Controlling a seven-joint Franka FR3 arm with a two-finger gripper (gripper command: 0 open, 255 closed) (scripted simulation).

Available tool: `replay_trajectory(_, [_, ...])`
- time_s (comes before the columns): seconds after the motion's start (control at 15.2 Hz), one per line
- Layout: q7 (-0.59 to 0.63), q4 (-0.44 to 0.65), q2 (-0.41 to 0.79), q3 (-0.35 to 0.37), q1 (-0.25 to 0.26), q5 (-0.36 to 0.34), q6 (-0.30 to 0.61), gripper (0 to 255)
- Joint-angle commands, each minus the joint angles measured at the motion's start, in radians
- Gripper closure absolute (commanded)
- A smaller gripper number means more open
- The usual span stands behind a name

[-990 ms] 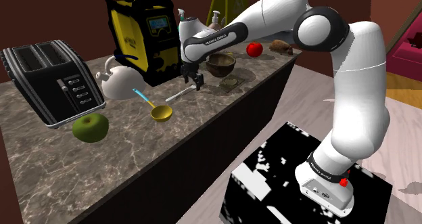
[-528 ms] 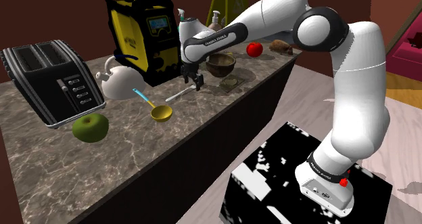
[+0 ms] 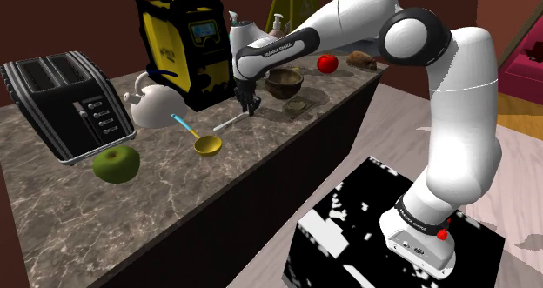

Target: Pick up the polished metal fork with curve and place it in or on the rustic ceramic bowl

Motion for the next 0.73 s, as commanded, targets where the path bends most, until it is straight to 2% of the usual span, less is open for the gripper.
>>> replay_trajectory(0.0, [0.000,-0.003,0.012,-0.003,-0.001,-0.002,0.027,255])
replay_trajectory(0.66, [-0.017,0.052,-0.036,0.009,-0.005,0.018,-0.074,255])
